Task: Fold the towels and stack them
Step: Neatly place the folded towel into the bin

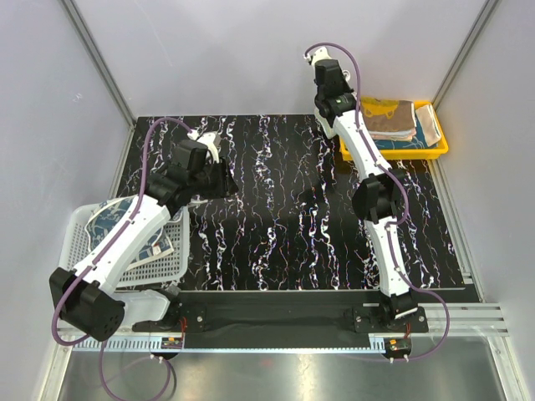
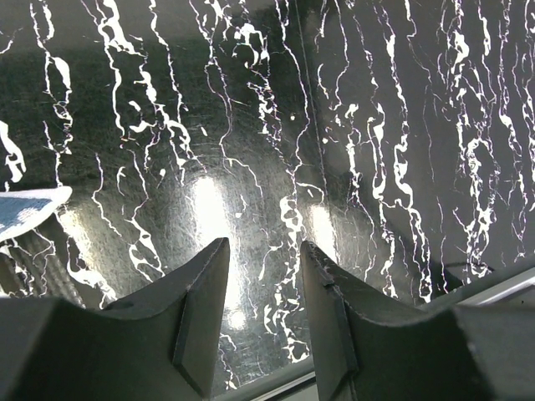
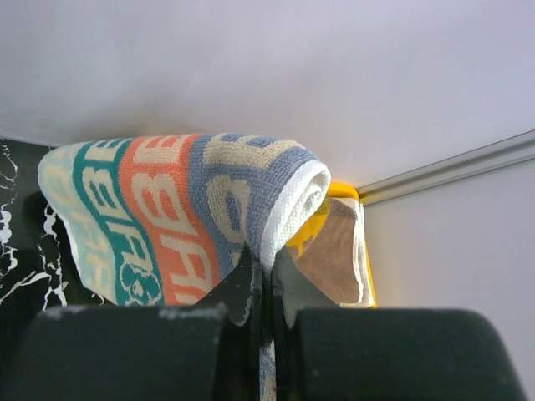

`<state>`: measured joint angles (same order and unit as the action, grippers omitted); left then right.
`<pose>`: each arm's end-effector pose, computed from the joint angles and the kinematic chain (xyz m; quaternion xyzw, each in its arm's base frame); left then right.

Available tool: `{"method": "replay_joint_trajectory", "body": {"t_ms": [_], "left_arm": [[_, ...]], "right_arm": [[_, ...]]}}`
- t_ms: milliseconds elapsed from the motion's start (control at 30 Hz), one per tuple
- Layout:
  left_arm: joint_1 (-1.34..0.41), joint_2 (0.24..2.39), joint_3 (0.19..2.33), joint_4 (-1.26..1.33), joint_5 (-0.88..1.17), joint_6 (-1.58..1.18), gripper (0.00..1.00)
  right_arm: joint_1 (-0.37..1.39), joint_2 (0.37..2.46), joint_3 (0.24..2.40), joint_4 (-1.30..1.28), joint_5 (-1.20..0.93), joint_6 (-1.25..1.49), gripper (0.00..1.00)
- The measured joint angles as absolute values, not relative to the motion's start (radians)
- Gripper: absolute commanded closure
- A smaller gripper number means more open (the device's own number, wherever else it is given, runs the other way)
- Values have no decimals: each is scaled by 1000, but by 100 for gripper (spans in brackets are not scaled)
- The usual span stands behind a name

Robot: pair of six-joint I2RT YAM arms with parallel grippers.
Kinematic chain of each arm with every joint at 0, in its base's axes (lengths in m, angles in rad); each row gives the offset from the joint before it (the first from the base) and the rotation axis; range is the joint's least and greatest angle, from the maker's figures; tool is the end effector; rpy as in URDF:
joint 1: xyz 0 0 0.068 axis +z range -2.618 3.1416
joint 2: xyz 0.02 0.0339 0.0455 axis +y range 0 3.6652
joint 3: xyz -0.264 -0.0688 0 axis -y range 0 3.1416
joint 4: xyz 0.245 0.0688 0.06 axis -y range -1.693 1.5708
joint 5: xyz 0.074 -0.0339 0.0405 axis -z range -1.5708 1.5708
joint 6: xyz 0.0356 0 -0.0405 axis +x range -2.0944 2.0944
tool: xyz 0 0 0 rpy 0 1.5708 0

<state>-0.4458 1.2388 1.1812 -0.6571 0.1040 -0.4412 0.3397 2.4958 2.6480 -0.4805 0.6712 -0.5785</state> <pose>0.2372 -0.1174 0.3372 0.0237 0.9085 -0.2206 0.3541 0.5357 0.1658 0.3360 -0.1684 0.7732 -0.3314 0.5138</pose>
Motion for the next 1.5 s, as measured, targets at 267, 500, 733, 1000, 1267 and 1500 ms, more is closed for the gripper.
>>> {"method": "replay_joint_trajectory", "body": {"t_ms": [267,500,733,1000,1267,1500], "left_arm": [[-446,1239,1169,-656,125,-441,56],[-446,1239,1169,-656,136,-441,56],[-445,1239,1168,-655,152,-441,56],[-445,1239,1168,-648,163,-442,57],[-445,1240,1162,-636,175,-442,57],[-445,1263,1153,-634,178,-442,57]], "right_arm": [[340,2496,2656,-432,692,-638,100],[344,2490,2661,-405,699,-666,100],[353,2454,2661,-385,715,-690,100],[354,2394,2661,-351,723,-712,100],[344,2363,2641,-334,724,-712,100],[227,2363,2588,-373,655,-598,100]]}}
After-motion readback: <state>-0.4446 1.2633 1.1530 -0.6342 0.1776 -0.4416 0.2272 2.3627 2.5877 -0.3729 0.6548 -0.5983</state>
